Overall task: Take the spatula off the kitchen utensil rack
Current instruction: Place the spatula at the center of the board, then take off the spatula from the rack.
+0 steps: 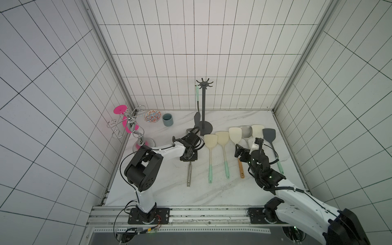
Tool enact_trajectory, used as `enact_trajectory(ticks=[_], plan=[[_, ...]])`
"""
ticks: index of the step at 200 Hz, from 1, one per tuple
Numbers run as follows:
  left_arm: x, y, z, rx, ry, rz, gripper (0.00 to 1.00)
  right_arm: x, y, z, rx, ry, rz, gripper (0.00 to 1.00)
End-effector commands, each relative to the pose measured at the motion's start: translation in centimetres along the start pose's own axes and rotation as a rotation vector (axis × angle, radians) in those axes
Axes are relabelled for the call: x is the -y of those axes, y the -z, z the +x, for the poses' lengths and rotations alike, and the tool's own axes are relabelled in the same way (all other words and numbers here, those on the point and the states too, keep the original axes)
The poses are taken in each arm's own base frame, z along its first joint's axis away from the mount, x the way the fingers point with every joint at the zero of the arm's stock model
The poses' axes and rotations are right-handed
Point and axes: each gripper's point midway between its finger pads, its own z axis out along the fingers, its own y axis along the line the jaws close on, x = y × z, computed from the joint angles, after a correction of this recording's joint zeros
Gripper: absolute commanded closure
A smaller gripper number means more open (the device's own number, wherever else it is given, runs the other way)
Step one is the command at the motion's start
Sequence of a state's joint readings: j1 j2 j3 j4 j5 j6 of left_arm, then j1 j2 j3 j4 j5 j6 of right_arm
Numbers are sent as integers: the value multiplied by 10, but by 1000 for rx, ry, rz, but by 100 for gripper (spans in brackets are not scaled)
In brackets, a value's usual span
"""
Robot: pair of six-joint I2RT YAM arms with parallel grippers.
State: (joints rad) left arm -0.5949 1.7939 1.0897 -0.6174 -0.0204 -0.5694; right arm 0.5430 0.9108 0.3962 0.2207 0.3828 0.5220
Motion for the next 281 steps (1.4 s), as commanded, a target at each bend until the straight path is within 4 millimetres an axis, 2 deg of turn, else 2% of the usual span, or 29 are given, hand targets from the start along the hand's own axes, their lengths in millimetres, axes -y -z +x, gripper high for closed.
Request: enact_trajectory(ticks=[1, 38, 70, 103, 119, 130, 150, 192, 218, 242, 281], plan=[[11, 25, -8, 56, 9, 64, 66, 7, 0, 7, -12, 10, 16, 1], [13, 81, -23, 190, -11, 117, 40, 4, 0, 8, -22, 38, -4, 1], [6, 131, -39, 340, -42, 143, 14, -12, 0, 16, -69, 94, -90, 1], [-5, 176, -54, 525, -7, 206, 3, -21, 0, 18, -85, 109, -140, 1], [-4, 199, -56, 646, 12, 273, 3, -24, 1, 18, -90, 111, -153, 1], [-8, 207, -53, 729, 21, 312, 3, -26, 2, 17, -91, 112, -162, 1], [-28, 209, -41, 867, 50, 331, 3, -25, 3, 18, -91, 113, -165, 1], [-63, 192, -7, 1063, 90, 367, 2, -26, 1, 20, -105, 113, -163, 1], [-62, 212, -3, 1107, 85, 416, 2, -28, -1, 23, -119, 107, -171, 1], [-66, 212, -4, 1113, 102, 398, 2, -29, -5, 26, -124, 102, -174, 1], [-61, 211, -7, 1104, 80, 400, 2, -25, -8, 25, -112, 84, -145, 1]])
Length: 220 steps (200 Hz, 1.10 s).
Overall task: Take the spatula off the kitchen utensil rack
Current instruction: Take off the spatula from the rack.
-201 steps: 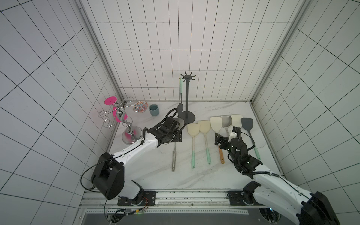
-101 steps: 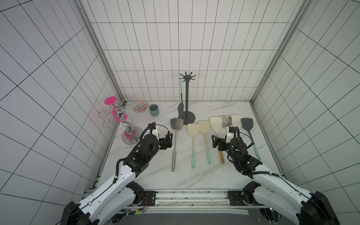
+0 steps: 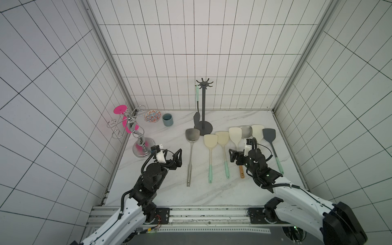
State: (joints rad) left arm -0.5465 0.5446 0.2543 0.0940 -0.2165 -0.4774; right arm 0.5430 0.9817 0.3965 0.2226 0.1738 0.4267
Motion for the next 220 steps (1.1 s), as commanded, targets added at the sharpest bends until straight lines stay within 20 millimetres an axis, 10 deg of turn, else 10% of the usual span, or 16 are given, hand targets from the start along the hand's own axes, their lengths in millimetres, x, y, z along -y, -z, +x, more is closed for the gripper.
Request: enact_trajectory(ticks=[1, 109, 220], plan=[[5, -2, -15, 41, -11, 6, 2, 2, 0, -12, 45, -30, 12, 1], [61, -46, -43, -27, -116, 135, 2, 16, 4, -15, 109, -129, 71, 1], [64, -179, -104, 97, -173, 189, 2, 22, 2, -12, 113, -138, 99, 1]])
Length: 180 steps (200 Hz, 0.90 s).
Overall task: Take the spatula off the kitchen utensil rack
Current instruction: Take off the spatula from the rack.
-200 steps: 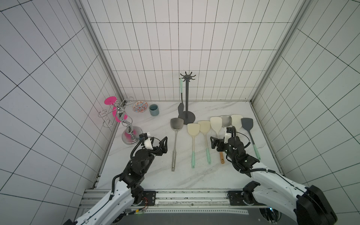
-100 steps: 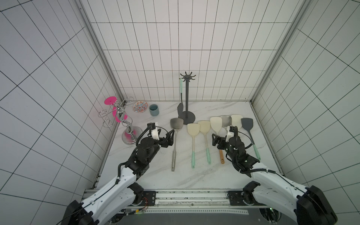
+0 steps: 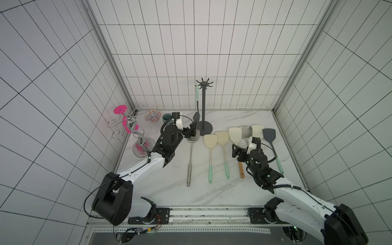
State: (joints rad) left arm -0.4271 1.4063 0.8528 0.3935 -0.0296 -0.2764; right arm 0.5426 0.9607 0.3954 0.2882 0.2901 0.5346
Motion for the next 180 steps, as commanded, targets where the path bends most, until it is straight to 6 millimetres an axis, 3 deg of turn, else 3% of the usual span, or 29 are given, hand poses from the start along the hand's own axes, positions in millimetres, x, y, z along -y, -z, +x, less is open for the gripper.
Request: enact_trajectory(ticks=[1, 38, 72, 180], plan=[[2, -20, -30, 102, 6, 106, 2, 13, -2, 13, -11, -4, 34, 1], [8, -57, -35, 122, -18, 230, 5, 13, -4, 14, -8, 3, 35, 1], [17, -79, -34, 135, -41, 303, 9, 13, -4, 12, 3, 4, 32, 1], [14, -147, -36, 131, -75, 306, 51, 10, -6, 14, 0, 16, 11, 1]])
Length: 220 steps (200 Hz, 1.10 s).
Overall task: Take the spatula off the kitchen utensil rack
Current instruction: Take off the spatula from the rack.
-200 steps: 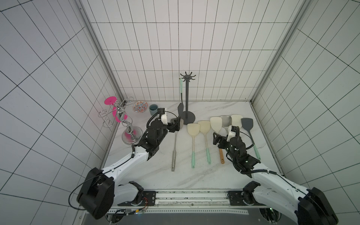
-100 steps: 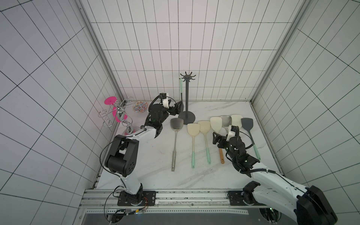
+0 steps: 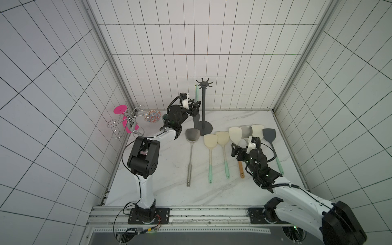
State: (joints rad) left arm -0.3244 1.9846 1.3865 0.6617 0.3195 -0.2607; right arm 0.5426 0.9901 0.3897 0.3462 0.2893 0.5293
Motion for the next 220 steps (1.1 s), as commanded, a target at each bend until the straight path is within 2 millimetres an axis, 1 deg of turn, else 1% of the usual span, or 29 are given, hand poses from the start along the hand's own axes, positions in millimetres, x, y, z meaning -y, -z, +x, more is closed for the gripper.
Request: enact_trajectory(ticks=[1, 20, 30, 54, 84, 111, 128, 158, 171, 220], plan=[[-3, -10, 4, -14, -24, 10, 51, 12, -1, 15, -19, 19, 23, 1], [-3, -11, 6, -17, -32, 12, 61, 11, -2, 16, -22, 20, 18, 1], [-2, -10, 5, -15, -39, 13, 67, 12, -2, 17, -24, 22, 18, 1], [-2, -4, 4, -14, -67, -10, 81, 11, -3, 18, -28, 22, 18, 1], [1, 4, -1, -19, -139, -67, 92, 11, -4, 19, -31, 23, 16, 1], [7, 10, -11, -19, -190, -108, 100, 10, -5, 20, -36, 23, 11, 1], [6, 14, -18, -18, -218, -153, 100, 10, -5, 20, -36, 23, 10, 1], [0, 21, -32, -4, -232, -222, 100, 9, -5, 19, -37, 22, 8, 1], [-5, 24, -35, -1, -234, -255, 100, 9, -5, 20, -37, 21, 7, 1], [-9, 35, -49, 15, -255, -315, 100, 8, -5, 20, -42, 22, 4, 1]])
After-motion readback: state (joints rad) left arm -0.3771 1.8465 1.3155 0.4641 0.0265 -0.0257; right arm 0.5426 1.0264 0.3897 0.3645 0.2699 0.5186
